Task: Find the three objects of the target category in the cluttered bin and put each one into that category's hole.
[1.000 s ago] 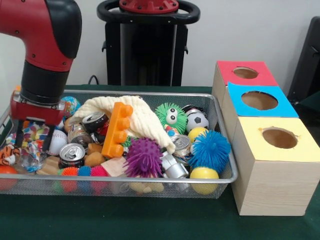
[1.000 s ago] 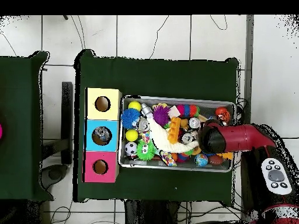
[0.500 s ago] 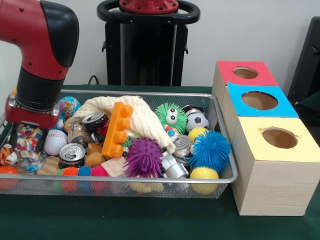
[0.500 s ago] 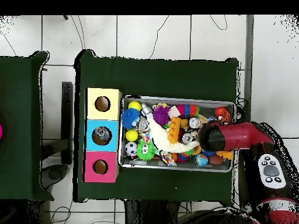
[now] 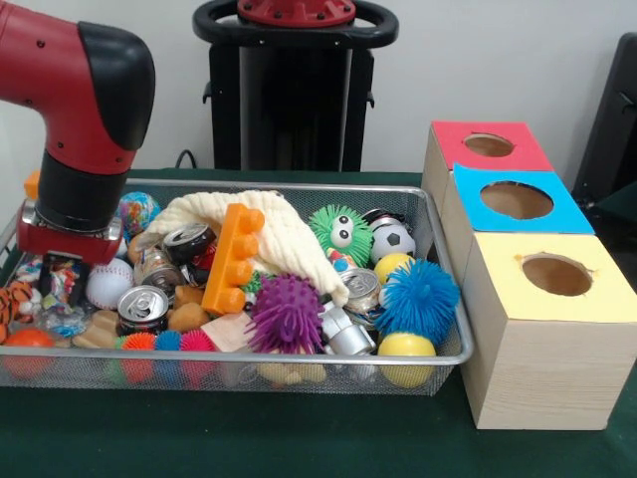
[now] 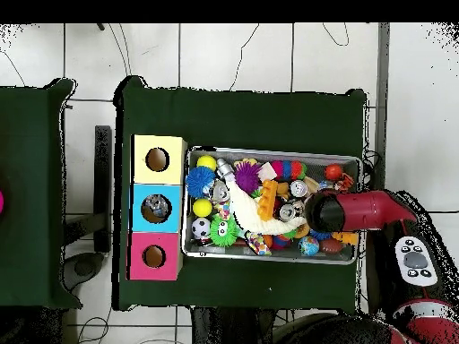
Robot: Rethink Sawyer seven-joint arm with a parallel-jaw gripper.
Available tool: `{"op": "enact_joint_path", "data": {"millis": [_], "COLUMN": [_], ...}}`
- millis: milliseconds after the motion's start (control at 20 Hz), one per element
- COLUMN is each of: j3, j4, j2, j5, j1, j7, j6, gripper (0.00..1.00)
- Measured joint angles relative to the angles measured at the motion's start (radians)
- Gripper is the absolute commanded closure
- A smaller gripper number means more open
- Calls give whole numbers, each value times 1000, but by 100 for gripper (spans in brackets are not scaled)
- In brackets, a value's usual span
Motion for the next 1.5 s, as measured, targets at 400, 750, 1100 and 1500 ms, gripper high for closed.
{"op": "enact_joint_path", "data": {"millis": [400,750,1100,1500], "j3": [10,18,72,114], "j4": [-41,-48,14,121], "j2": [10,10,-41,-152], "j5": [32,36,112,197], "j1": [-14,-17,-89,-148], "j7": [0,0,0,0], "j6": [69,90,134,260], "gripper": [100,100,100,100]}}
